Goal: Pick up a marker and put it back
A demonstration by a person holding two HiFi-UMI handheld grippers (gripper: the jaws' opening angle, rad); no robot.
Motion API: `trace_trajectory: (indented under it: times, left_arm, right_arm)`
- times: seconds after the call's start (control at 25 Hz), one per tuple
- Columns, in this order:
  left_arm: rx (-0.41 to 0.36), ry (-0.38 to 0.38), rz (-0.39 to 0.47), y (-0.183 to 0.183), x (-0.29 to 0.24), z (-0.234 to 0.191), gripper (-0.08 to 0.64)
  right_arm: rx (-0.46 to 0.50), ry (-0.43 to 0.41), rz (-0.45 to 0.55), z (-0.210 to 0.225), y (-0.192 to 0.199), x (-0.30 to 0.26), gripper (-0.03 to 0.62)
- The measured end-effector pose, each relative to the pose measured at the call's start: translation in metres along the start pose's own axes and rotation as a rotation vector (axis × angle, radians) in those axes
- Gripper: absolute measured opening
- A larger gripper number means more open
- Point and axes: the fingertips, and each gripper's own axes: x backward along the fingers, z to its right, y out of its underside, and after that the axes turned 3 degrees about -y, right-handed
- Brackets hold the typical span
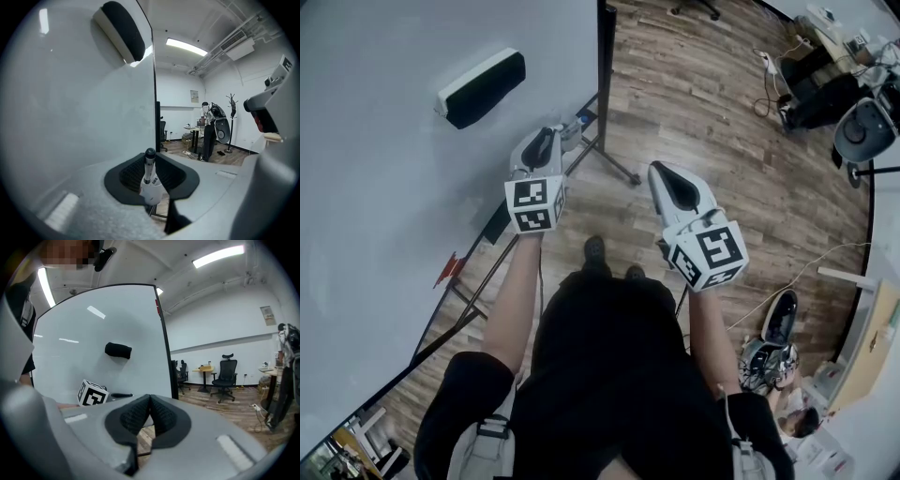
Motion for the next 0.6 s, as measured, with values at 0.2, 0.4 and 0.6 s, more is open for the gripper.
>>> trace_trajectory:
  times: [0.2,0.4,0.6]
  left_arm:
    - [-0.009,0.012,-0.02,0.006,0.0,0.002,0.08]
    - [-0.01,0.059,-0.039,0.013,-0.003,0.013,0.086]
    - [-0.017,0.074,-0.062,0.018,-0.006,0.012,0.091]
  right_arm:
    - [-0.012,-0.003,0.004,-0.003,0.0,0.001,0.002]
    - [-0.007,0.004,-0.001,0.0,-0.002,0.003,0.002]
    - [-0.016,0.003,0.003,-0.002,-0.002,0.002,0.002]
